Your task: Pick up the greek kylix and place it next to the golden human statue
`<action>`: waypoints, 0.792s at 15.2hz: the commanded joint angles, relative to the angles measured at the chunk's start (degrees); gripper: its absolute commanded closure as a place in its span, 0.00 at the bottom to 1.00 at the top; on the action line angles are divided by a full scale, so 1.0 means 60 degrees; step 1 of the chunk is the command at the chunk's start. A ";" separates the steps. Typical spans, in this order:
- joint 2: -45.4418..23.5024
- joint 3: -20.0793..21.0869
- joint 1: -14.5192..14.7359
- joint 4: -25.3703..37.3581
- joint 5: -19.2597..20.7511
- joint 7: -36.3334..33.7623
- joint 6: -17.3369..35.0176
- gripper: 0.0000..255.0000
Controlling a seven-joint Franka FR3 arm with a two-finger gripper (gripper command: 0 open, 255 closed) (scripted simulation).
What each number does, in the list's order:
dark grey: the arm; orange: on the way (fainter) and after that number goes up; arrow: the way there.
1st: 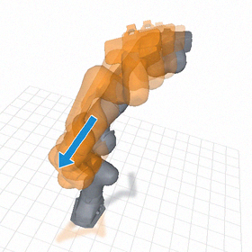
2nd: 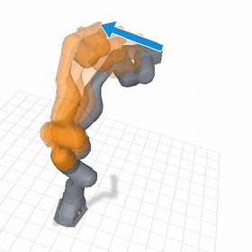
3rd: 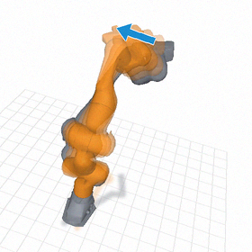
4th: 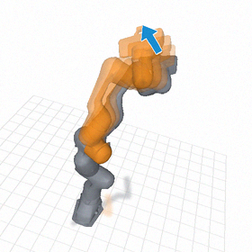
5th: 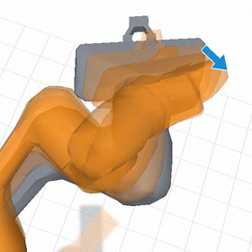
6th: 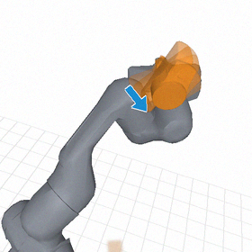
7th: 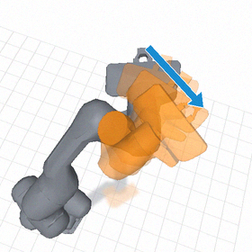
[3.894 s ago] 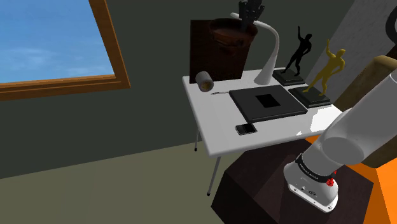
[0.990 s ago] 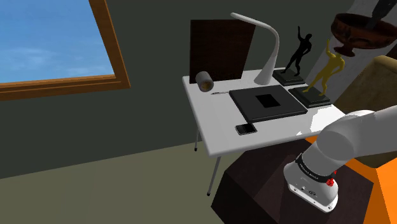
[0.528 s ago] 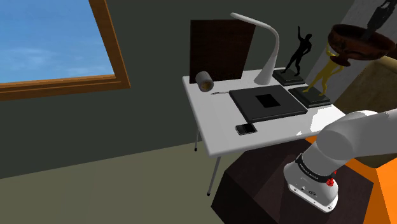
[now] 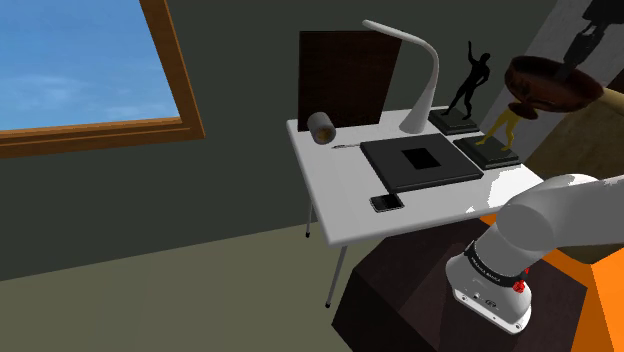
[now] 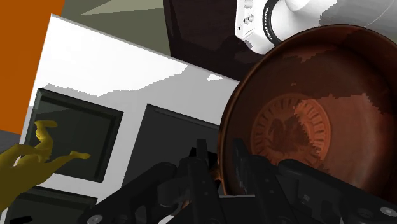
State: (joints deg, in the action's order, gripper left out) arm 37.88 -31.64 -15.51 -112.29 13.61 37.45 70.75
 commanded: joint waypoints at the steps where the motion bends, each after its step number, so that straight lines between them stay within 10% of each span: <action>1: 0.0122 -0.0020 -0.0039 -0.0344 0.0049 -0.0025 0.0239 1.00; 12: 0.0625 -0.0235 -0.0236 -0.2073 0.0350 -0.0113 0.1494 1.00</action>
State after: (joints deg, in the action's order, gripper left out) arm 41.25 -32.81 -16.74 -123.66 15.42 36.71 78.92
